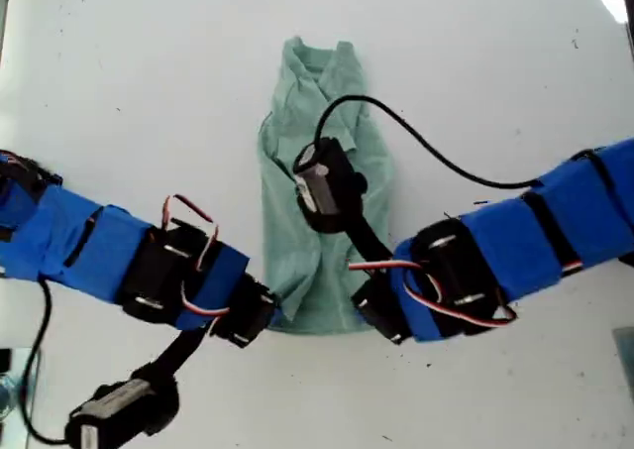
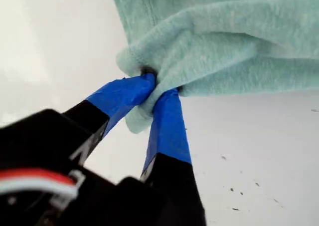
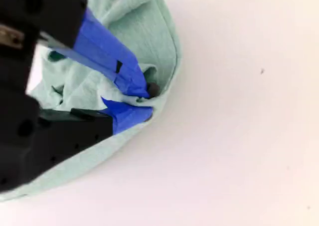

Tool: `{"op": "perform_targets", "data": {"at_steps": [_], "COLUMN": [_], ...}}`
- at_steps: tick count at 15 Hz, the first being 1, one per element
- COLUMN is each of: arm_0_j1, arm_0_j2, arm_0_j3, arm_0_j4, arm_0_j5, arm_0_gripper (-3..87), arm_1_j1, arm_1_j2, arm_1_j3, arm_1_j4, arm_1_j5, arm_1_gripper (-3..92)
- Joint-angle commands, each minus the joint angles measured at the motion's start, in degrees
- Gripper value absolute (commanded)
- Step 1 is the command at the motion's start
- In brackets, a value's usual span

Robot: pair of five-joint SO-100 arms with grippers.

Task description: Fold t shirt

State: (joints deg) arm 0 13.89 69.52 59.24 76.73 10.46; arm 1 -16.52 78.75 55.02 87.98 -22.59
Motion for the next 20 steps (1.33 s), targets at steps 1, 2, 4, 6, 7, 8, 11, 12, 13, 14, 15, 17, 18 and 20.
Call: {"op": "perform_targets", "data": {"at_steps": [1,2,4,6,7,8,11,12,13,14,15,17,18,20], "arm_0_j1": [3.3,4.0,2.5,-4.0,-8.7,-13.4,-28.2,-33.0,-37.4,-41.1,-44.8,-51.1,-52.6,-53.7], "arm_0_j2": [8.8,10.6,14.4,17.7,18.3,18.1,13.7,12.7,12.4,12.8,13.6,16.2,18.7,24.9], "arm_0_j3": [-3.3,-3.3,-3.2,-2.9,-2.5,-2.3,-1.1,-1.2,-1.1,-1.1,-1.1,-0.5,1.4,8.7], "arm_0_j4": [0.5,0.4,0.7,1.3,2.5,3.9,4.7,4.7,4.4,3.3,2.2,1.8,2.2,1.2], "arm_0_j5": [1.1,1.8,3.5,8.3,11.5,14.9,29.8,32.9,34.3,35.8,35.9,34.1,32.3,31.6], "arm_0_gripper": [-0.2,-0.2,-0.2,-0.2,-0.2,-0.2,-0.2,-0.2,4.0,19.7,22.4,29.4,29.5,28.0], "arm_1_j1": [-2.7,-2.7,0.0,6.1,10.0,15.1,30.8,35.2,38.9,42.4,45.6,53.7,57.1,63.3], "arm_1_j2": [5.6,6.1,9.7,14.2,15.3,15.3,14.6,14.2,13.5,13.5,13.5,15.3,16.9,24.8], "arm_1_j3": [-4.6,-5.2,-5.0,-2.6,-1.9,-1.5,5.0,6.7,6.9,6.9,6.8,10.6,13.6,27.3], "arm_1_j4": [-0.2,-0.9,-1.4,-1.1,-0.5,1.2,-4.0,-7.5,-9.1,-11.0,-13.2,-14.2,-13.1,-14.0], "arm_1_j5": [-1.1,-2.3,-5.1,-9.4,-12.5,-14.9,-26.3,-29.0,-30.4,-31.6,-33.2,-28.0,-25.5,-24.2], "arm_1_gripper": [2.4,2.4,2.4,2.4,2.4,2.4,2.4,5.8,17.5,23.1,27.5,20.2,19.1,17.5]}}
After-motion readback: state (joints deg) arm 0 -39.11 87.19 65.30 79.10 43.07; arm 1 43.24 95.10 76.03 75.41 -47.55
